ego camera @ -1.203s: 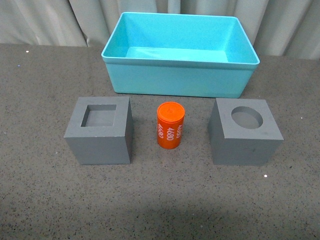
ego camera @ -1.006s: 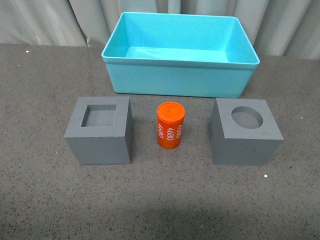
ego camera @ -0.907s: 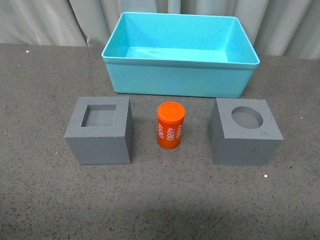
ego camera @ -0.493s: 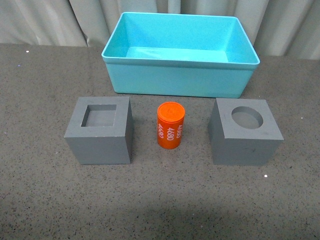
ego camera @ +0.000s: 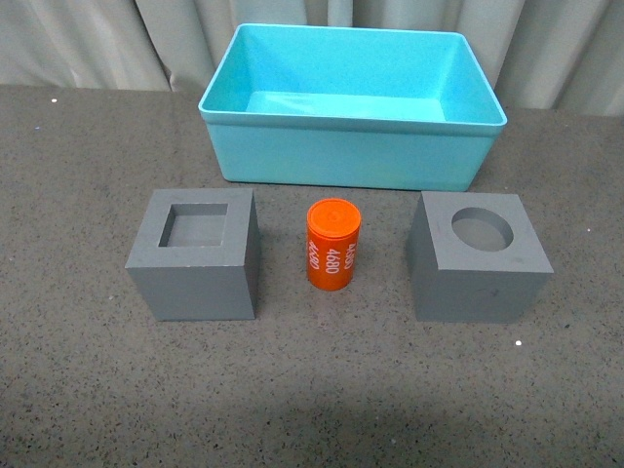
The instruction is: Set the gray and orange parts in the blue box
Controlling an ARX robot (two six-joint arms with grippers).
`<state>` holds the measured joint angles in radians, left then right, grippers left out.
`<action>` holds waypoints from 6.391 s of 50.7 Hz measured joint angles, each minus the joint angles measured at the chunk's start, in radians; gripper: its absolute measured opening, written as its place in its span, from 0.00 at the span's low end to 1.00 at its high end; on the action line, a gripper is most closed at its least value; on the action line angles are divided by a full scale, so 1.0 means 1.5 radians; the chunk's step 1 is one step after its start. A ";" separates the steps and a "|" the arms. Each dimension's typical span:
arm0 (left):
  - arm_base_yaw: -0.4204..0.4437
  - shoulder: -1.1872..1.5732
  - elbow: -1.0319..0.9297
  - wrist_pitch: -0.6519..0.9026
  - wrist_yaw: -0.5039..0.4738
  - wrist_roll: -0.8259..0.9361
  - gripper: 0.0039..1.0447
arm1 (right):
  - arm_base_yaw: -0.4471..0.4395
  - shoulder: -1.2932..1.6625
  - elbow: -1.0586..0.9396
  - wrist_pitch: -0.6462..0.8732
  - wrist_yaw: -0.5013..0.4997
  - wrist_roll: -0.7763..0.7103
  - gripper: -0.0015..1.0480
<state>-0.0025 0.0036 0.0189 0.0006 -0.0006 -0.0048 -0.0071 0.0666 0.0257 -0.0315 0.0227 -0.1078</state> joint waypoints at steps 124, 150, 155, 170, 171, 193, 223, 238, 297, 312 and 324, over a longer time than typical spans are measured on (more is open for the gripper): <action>0.000 0.000 0.000 0.000 0.000 0.000 0.94 | 0.181 1.155 0.702 0.221 0.003 0.218 0.17; 0.000 0.000 0.000 0.000 0.000 0.000 0.94 | 0.180 1.350 0.887 0.124 0.059 0.197 0.17; 0.000 0.000 0.000 0.000 0.000 0.000 0.94 | 0.179 1.375 0.909 0.103 0.060 0.197 0.17; 0.000 0.000 0.000 0.000 0.000 0.000 0.94 | 0.171 1.434 0.981 0.016 0.062 0.197 0.17; 0.000 0.000 0.000 0.000 0.000 0.000 0.94 | 0.170 1.437 0.987 0.008 0.062 0.197 0.17; 0.000 0.000 0.000 0.000 0.000 0.000 0.94 | 0.170 1.450 0.995 0.022 0.064 0.197 0.48; 0.000 0.000 0.000 0.000 0.000 0.000 0.94 | 0.156 0.994 0.474 0.460 0.076 0.083 0.91; 0.000 0.000 0.000 0.000 0.000 0.000 0.94 | 0.168 0.762 0.280 0.404 0.046 0.050 0.91; -0.128 1.135 0.488 0.080 -0.050 -0.160 0.94 | 0.173 0.745 0.266 0.402 0.050 0.021 0.91; -0.137 1.193 0.526 0.038 -0.036 -0.194 0.94 | 0.173 0.745 0.266 0.402 0.050 0.021 0.91; -0.149 1.210 0.542 0.020 -0.033 -0.199 0.70 | 0.173 0.745 0.266 0.402 0.050 0.021 0.91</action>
<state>-0.2256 1.8191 0.8318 0.0311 -0.0502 -0.3031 0.2523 1.1835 0.4248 0.5716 0.0975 -0.0761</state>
